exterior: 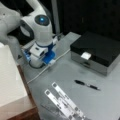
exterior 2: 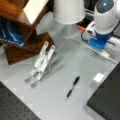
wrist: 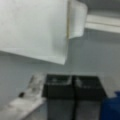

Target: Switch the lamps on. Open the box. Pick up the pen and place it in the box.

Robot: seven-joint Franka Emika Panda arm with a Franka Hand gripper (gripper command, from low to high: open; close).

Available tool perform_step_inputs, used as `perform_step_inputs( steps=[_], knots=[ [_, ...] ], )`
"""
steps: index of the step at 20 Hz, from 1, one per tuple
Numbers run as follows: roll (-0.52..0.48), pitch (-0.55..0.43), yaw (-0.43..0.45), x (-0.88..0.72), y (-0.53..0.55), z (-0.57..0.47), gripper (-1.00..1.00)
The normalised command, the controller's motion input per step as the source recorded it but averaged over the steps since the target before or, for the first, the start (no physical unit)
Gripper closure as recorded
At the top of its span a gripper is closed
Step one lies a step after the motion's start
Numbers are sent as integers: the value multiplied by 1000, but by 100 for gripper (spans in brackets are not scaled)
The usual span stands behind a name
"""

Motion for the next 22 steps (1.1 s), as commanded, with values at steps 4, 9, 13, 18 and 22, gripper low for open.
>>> perform_step_inputs(
  steps=[4,9,13,18,22],
  knots=[
    [126,-641,-34,-904,14,-482,100],
    [106,-657,-19,-924,0,-481,100],
    [90,-671,-8,-909,-46,-471,100],
    [78,-660,5,-920,-50,-488,100],
    [70,-650,5,-971,-48,-530,100]
  ],
)
